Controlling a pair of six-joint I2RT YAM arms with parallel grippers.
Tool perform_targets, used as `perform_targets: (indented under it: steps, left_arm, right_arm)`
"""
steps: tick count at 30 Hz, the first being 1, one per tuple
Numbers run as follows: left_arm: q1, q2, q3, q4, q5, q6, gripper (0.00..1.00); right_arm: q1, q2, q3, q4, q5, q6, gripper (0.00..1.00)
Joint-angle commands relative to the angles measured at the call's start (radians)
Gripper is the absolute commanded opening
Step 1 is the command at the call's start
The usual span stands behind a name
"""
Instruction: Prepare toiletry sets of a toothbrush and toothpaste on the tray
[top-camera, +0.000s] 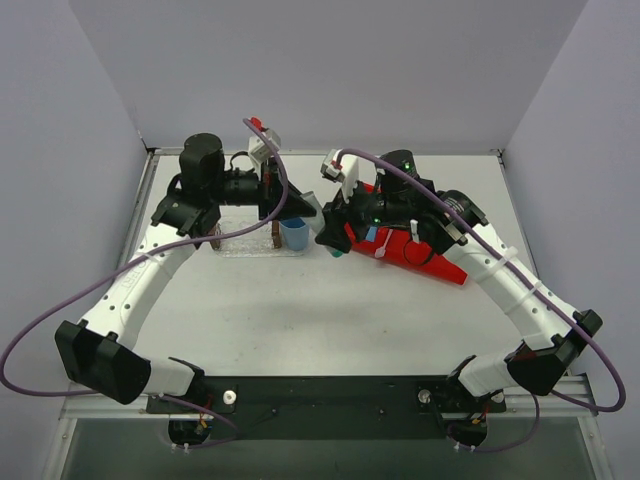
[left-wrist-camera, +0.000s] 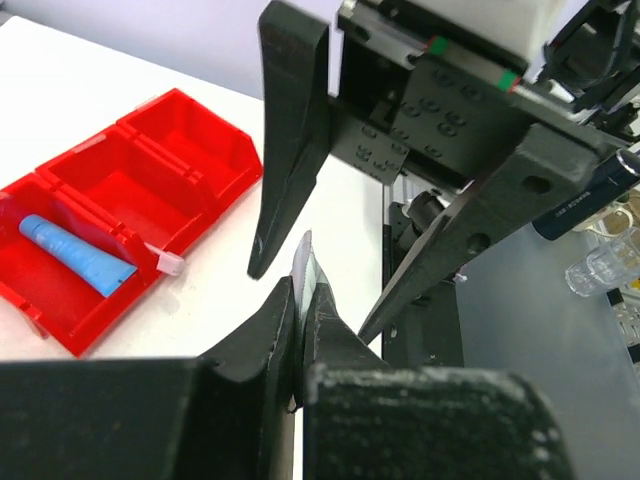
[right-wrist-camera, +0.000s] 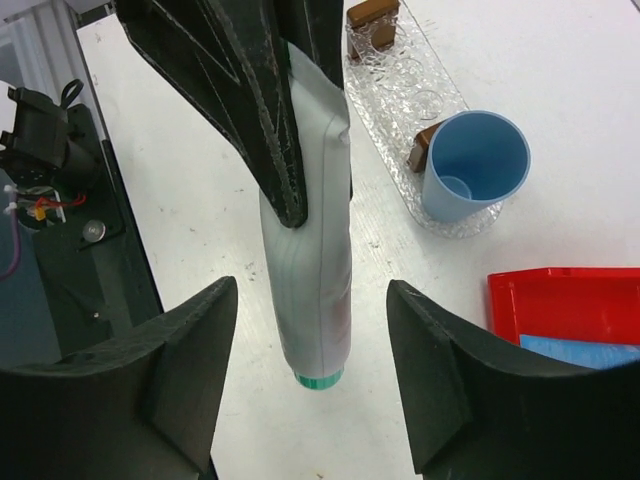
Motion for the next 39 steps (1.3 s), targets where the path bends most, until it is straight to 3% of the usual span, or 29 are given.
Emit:
perform_targets:
  steps: [1,8,12,15,23,39]
  left_arm:
    - [0.032,-0.028,0.052,-0.129,-0.036,0.123,0.00]
    - [0.153,-0.063,0.094,-0.338,-0.196,0.368,0.00]
    - [0.197,-0.092,0.073,-0.411,-0.384,0.482,0.00]
    - [0.213,-0.135,0.008,-0.386,-0.521,0.525,0.00]
    - [0.292,-0.166,-0.110,-0.274,-0.655,0.523,0.00]
    - [0.435,-0.154,-0.354,0.057,-0.658,0.420,0.00]
  right_arm:
    - [0.005,-0.040,-0.004,0.043,0.053,-0.016,0.58]
    - [-0.023,-0.083,-0.034,0.038,0.134,-0.048,0.61]
    - [-0.076,-0.112,-0.081,0.037,0.169,-0.062,0.61]
    - [-0.124,-0.146,-0.127,0.031,0.168,-0.056,0.61]
    - [-0.251,-0.287,-0.291,0.031,0.179,-0.087,0.60]
    - [-0.399,-0.385,-0.504,0.130,0.090,-0.081,0.58]
